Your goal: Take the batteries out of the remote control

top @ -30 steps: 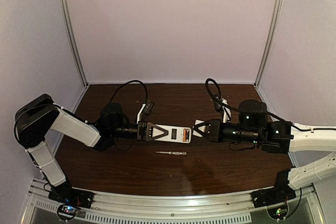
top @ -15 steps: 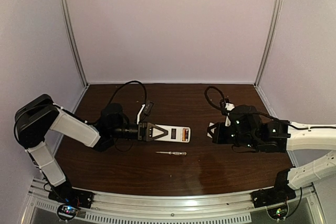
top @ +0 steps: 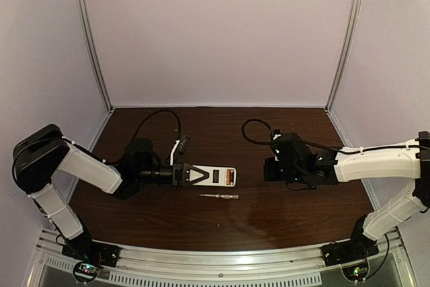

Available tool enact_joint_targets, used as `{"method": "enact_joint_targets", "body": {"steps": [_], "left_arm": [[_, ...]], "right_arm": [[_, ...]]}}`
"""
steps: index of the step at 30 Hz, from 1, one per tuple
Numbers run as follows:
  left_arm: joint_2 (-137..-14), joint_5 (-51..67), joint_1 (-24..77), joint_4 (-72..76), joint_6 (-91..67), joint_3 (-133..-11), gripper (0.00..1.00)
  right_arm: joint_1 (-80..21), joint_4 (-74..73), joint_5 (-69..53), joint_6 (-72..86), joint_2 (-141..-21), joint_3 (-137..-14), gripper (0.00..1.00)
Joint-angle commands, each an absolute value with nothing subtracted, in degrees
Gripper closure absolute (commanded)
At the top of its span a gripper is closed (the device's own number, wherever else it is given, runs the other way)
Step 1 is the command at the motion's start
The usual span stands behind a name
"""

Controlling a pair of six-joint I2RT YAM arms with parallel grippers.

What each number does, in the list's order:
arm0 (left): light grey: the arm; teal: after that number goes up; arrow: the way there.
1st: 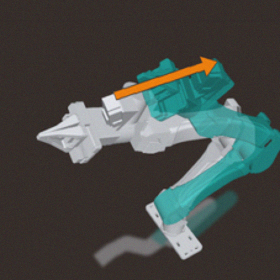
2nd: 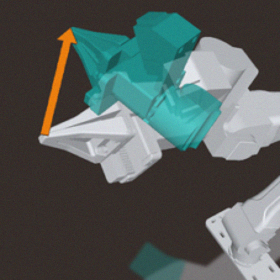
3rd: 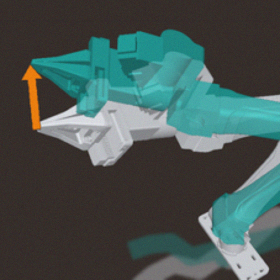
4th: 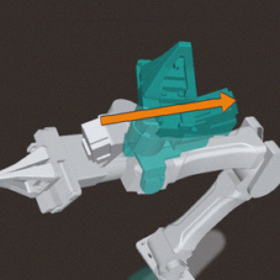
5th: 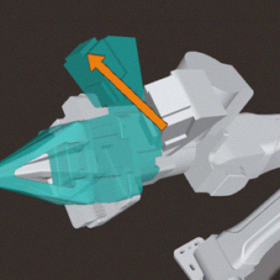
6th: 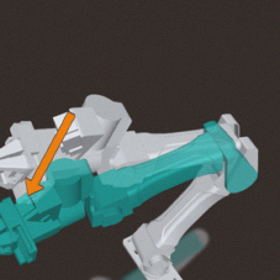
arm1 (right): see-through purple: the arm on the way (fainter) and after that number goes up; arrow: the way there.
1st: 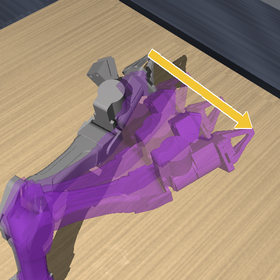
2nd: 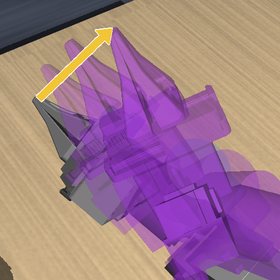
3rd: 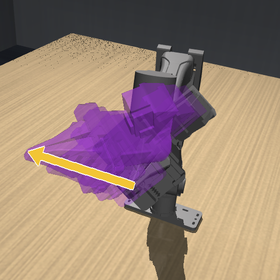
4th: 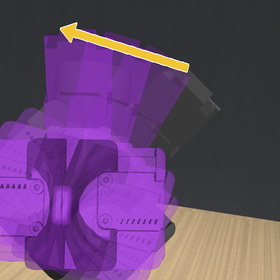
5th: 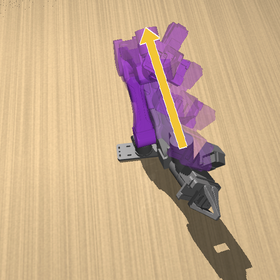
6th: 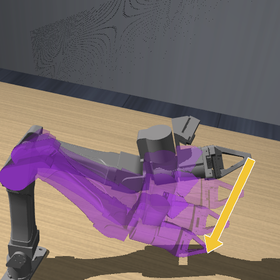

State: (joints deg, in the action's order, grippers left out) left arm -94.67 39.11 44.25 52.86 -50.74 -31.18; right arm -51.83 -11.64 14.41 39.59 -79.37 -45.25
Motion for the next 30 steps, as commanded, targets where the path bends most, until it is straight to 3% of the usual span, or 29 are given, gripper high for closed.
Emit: {"method": "enact_joint_targets", "body": {"steps": [1,16,25,30], "left_arm": [[-92.02,37.53,44.16,54.35,-49.18,-29.56,1.0],[-83.23,32.79,44.21,49.67,-47.96,-22.26,1.0],[-74.64,29.12,44.2,43.2,-46.29,-18.77,1.0],[-70.61,27.77,44.21,40.51,-45.96,-17.3,1.0]], "right_arm": [[-50.52,-7.59,14.53,35.83,-82.8,-46.71,1.0],[-46.06,-3.69,11.65,37.02,-90.77,-46.5,0.9],[-45.34,-3.67,10.11,37.85,-92.42,-46.85,0.75],[-45.12,-4.88,10.14,37.97,-91.75,-46.85,0.58]]}}
